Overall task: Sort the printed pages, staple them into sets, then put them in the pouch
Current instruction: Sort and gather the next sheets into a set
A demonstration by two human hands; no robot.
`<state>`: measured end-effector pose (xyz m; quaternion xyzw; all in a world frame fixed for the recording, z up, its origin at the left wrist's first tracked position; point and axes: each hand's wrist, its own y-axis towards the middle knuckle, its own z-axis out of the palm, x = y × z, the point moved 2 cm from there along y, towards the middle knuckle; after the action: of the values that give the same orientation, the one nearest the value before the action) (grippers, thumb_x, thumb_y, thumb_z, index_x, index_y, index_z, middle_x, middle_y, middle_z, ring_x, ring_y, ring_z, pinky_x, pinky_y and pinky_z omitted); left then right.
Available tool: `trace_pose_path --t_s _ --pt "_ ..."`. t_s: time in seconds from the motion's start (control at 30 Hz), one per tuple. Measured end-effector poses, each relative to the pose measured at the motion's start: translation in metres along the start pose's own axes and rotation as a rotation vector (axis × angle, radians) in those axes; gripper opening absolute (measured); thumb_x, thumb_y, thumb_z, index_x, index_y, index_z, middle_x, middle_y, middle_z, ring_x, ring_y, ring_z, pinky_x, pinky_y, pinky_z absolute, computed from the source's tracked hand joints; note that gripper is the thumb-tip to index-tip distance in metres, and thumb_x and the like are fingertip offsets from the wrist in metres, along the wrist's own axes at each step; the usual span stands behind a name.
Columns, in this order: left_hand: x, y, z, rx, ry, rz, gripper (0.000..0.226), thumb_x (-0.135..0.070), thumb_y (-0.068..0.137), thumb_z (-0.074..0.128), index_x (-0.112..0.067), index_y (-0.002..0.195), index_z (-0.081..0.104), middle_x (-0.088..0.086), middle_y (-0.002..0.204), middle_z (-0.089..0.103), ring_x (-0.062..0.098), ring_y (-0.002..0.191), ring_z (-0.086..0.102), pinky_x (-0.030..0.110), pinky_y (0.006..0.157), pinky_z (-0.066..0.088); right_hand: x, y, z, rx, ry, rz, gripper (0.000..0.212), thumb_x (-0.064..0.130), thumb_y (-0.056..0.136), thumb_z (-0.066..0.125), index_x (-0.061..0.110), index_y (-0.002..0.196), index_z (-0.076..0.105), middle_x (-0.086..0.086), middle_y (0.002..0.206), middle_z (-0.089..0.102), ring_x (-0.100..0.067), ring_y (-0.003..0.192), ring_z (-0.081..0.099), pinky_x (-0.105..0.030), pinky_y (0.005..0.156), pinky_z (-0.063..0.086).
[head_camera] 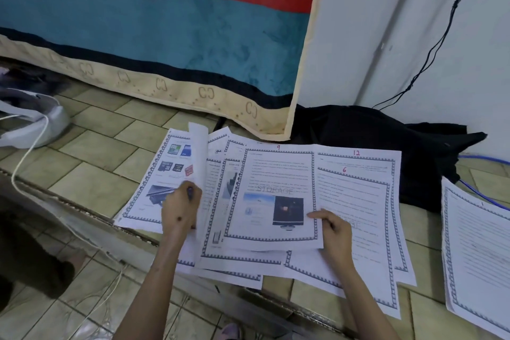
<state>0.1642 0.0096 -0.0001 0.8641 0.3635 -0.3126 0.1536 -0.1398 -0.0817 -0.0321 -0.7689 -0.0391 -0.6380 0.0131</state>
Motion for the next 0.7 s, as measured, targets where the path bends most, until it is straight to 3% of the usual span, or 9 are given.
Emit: trace_pose_path --t_s 0.1,0.17,0.23,0.3,0.4,0.5,0.57,0.63,0.7 --pt "0.003 0.008 -0.006 -0.026 -0.074 -0.1 0.02 -0.023 0.092 0.046 -0.008 0.085 0.057 0.013 0.074 0.062 0.032 0.071 0.059 0.032 0.057 0.039 0.0 0.009 -0.003 0.003 0.249 0.207 0.048 -0.008 0.087 0.032 0.008 0.072 0.074 -0.02 0.093 0.068 -0.038 0.086 0.062 -0.039 0.076 0.052" --pt "0.001 0.014 -0.006 0.036 0.048 -0.071 0.021 -0.027 0.092 0.046 -0.01 0.085 0.056 0.011 0.072 0.062 0.031 0.071 0.058 0.03 0.058 0.037 0.003 0.012 -0.006 0.027 0.263 0.305 0.028 0.009 0.089 0.048 0.005 0.078 0.074 -0.022 0.091 0.068 -0.031 0.075 0.062 -0.036 0.067 0.051" --pt "-0.001 0.018 -0.006 0.067 0.14 -0.045 0.022 -0.03 0.092 0.046 -0.011 0.085 0.055 0.011 0.074 0.063 0.03 0.072 0.056 0.03 0.06 0.037 0.006 0.015 -0.006 0.092 0.098 0.34 0.016 0.023 0.084 0.067 0.01 0.093 0.07 -0.018 0.087 0.068 -0.015 0.056 0.06 -0.026 0.051 0.046" --pt "-0.002 0.019 -0.005 0.056 0.2 -0.021 0.024 -0.031 0.092 0.045 -0.01 0.085 0.054 0.014 0.076 0.064 0.031 0.071 0.056 0.031 0.06 0.039 0.009 0.018 -0.008 0.106 -0.077 0.301 0.035 0.02 0.081 0.072 0.018 0.113 0.059 -0.013 0.088 0.062 -0.007 0.054 0.057 -0.02 0.049 0.044" --pt "-0.005 0.015 -0.001 0.03 0.304 0.062 0.024 -0.027 0.094 0.043 -0.006 0.084 0.048 0.019 0.074 0.066 0.037 0.071 0.062 0.033 0.057 0.04 0.024 0.018 -0.011 0.131 -0.087 0.253 0.056 0.005 0.086 0.063 0.032 0.131 0.041 -0.007 0.099 0.059 -0.017 0.076 0.06 -0.025 0.058 0.049" --pt "-0.011 0.012 0.004 0.042 0.347 0.099 0.023 -0.025 0.095 0.041 -0.006 0.082 0.044 0.019 0.077 0.066 0.038 0.075 0.064 0.034 0.058 0.041 0.031 0.019 -0.03 0.087 -0.28 0.15 0.051 -0.009 0.087 0.045 0.025 0.124 0.051 -0.003 0.108 0.06 -0.015 0.06 0.054 -0.012 0.043 0.041" --pt "-0.014 0.014 0.007 0.068 0.406 0.086 0.027 -0.025 0.093 0.043 -0.001 0.086 0.054 0.02 0.093 0.062 0.038 0.085 0.063 0.038 0.067 0.047 0.026 0.02 -0.05 0.0 -0.523 0.156 0.041 -0.009 0.086 0.042 0.015 0.112 0.064 -0.009 0.116 0.06 -0.019 0.067 0.057 -0.011 0.053 0.043" --pt "-0.017 0.015 0.01 0.125 0.505 0.066 0.034 -0.027 0.091 0.044 0.001 0.099 0.061 0.018 0.107 0.055 0.038 0.097 0.058 0.04 0.076 0.048 0.017 0.021 -0.067 -0.06 -0.684 0.234 0.036 -0.004 0.085 0.043 0.011 0.106 0.069 -0.015 0.118 0.062 -0.031 0.091 0.062 -0.026 0.073 0.048" --pt "-0.021 0.015 0.014 0.185 0.58 0.04 0.038 -0.032 0.091 0.043 -0.003 0.109 0.061 0.015 0.114 0.05 0.036 0.105 0.052 0.04 0.08 0.046 0.013 0.022 -0.072 -0.037 -0.739 0.3 0.028 0.004 0.086 0.048 0.014 0.103 0.068 -0.015 0.116 0.062 -0.033 0.096 0.06 -0.033 0.079 0.048"
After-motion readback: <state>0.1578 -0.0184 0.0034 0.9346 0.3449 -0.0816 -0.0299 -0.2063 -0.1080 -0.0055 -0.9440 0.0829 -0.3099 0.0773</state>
